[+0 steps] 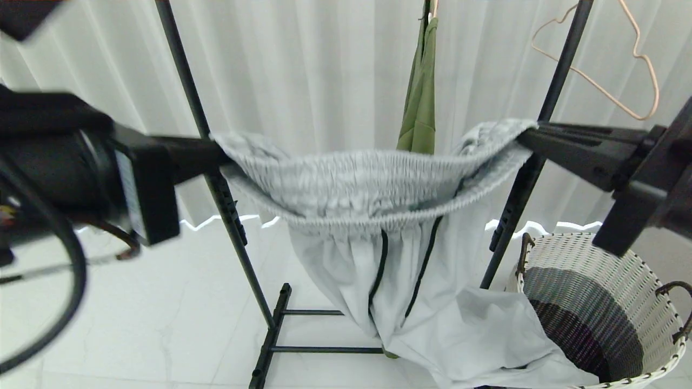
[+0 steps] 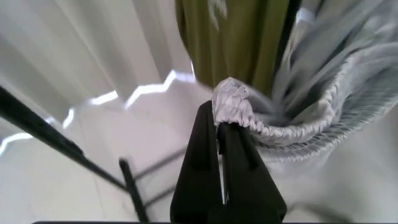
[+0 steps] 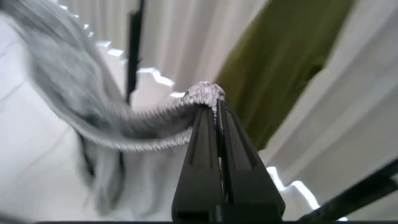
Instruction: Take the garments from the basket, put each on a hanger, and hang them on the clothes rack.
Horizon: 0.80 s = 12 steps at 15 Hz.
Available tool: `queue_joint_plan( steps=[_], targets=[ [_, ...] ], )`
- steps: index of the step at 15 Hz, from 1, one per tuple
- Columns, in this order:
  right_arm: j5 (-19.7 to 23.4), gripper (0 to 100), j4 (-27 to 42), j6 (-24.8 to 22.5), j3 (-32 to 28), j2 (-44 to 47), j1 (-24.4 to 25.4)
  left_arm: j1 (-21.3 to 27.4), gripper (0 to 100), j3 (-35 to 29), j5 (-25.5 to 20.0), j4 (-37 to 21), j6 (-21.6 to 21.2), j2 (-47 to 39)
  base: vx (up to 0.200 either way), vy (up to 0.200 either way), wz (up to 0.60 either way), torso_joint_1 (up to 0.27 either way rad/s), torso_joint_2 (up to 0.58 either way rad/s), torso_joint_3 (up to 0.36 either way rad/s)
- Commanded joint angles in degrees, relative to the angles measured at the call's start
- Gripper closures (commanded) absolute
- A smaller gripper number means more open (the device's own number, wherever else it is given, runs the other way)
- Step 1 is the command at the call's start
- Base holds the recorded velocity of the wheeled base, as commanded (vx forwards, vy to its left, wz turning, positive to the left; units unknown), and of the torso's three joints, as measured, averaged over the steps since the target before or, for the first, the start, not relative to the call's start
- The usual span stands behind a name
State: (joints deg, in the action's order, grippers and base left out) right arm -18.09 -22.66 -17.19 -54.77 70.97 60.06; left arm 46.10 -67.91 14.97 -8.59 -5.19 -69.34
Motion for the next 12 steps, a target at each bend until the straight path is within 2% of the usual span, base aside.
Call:
queue_joint_plan(
  steps=[1, 2, 3, 7, 9, 10, 12],
  targets=[
    [0.0, 100, 0.3, -1.7, -5.3, 0.7, -3.9, -1.1, 100, -10.6, 0.1, -4.6, -3.8, 1.2, 0.0, 0.0, 0.0, 0.0, 0.0, 0.0],
    [0.1, 100, 0.3, -2.9, -7.8, 1.2, -5.5, -1.1, 100, -11.3, 0.1, -4.5, -8.3, 1.3, 0.0, 0.0, 0.0, 0.0, 0.0, 0.0],
    [0.1, 100, 0.4, -3.5, -10.4, 1.5, -6.6, -1.1, 100, -11.9, 0.1, -4.4, -10.9, 1.3, 0.0, 0.0, 0.0, 0.0, 0.0, 0.0],
    [0.2, 100, 3.1, -5.8, -15.4, 2.2, -7.1, 1.5, 100, -15.9, 0.5, -4.6, -12.7, 0.5, 0.0, 0.0, 0.0, 0.0, 0.0, 0.0],
    [0.1, 100, 3.3, -6.1, -14.7, 1.9, -7.1, 2.1, 100, -13.2, 1.6, -4.6, -14.3, 0.9, 0.0, 0.0, 0.0, 0.0, 0.0, 0.0],
    [0.1, 100, 3.4, -6.2, -14.2, 1.8, -6.8, 4.3, 100, -11.1, 1.6, -4.4, -16.8, 1.1, 0.0, 0.0, 0.0, 0.0, 0.0, 0.0],
    [0.1, 100, 3.9, -7.7, -12.6, 0.8, -6.8, 5.8, 100, -8.1, 2.4, -4.2, -17.9, 1.2, 0.0, 0.0, 0.0, 0.0, 0.0, 0.0]
  ],
)
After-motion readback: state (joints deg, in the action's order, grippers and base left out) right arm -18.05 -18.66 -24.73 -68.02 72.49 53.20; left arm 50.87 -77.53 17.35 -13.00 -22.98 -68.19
